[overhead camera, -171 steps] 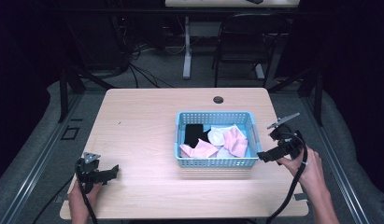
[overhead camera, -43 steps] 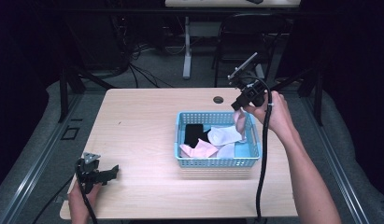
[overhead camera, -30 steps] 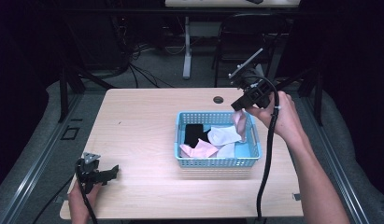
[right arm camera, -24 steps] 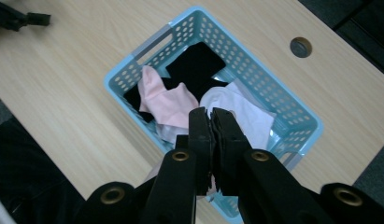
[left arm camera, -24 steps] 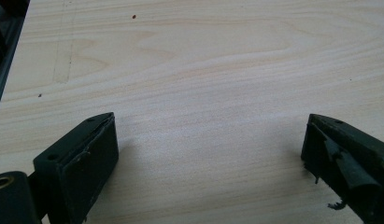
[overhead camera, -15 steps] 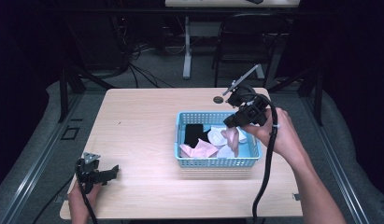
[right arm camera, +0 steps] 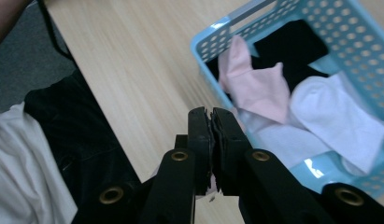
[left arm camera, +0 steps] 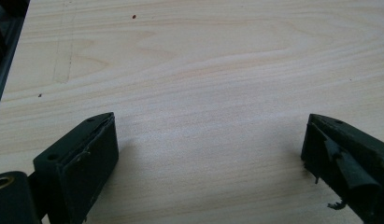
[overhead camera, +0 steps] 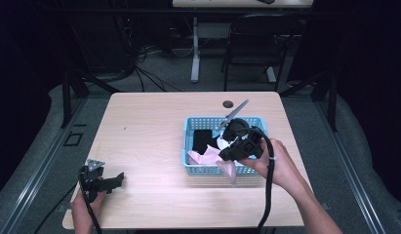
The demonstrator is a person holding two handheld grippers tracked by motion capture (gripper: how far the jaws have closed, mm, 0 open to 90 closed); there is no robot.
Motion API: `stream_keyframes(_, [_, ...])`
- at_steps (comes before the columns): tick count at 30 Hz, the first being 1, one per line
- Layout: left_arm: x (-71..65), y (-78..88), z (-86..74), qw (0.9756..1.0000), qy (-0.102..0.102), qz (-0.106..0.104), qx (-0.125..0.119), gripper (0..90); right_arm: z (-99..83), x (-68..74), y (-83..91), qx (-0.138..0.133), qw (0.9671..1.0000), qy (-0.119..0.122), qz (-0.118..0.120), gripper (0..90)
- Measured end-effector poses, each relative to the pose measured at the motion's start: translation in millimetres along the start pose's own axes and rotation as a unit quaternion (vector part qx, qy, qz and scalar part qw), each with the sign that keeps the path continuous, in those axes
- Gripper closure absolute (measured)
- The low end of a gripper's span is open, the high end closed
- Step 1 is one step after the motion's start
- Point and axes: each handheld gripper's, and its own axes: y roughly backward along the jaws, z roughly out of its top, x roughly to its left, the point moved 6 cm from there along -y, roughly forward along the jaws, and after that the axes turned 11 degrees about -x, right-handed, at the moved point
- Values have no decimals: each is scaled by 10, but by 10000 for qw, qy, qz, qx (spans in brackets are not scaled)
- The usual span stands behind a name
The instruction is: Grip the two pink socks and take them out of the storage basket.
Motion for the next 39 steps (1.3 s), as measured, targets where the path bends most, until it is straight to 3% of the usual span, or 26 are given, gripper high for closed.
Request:
stream_keyframes(2, [0, 0, 0, 10000, 0, 0, 2, 41, -40, 33, -96, -55, 9998, -61, 157, 862])
stream_keyframes(11, [0, 0, 0, 10000, 1, 0, 1, 41, -362, 50, -663, 383, 9978, -221, 496, 860])
stream_keyframes(15, [0, 0, 0, 10000, 0, 0, 1, 41, -521, 45, -924, 481, 9958, -410, 668, 856])
stream_keyframes(19, [0, 0, 0, 10000, 0, 0, 0, 41, -680, 20, -1141, 751, 9940, -453, 660, 849])
stream_keyframes(26, [0, -1, 0, 10000, 0, 4, -3, 41, -868, 11, -1404, 915, 9926, -522, 611, 803])
stream_keyframes(30, [0, 0, 0, 10000, 1, 0, 0, 41, -880, 11, -1430, 915, 9930, -457, 593, 682])
stream_keyframes(34, [0, 0, 0, 10000, 0, 0, 0, 41, -842, 11, -1396, 716, 9948, -447, 565, 476])
stream_keyframes(39, [0, 0, 0, 10000, 0, 1, -1, 41, -785, -4, -1303, 550, 9960, -484, 513, 335])
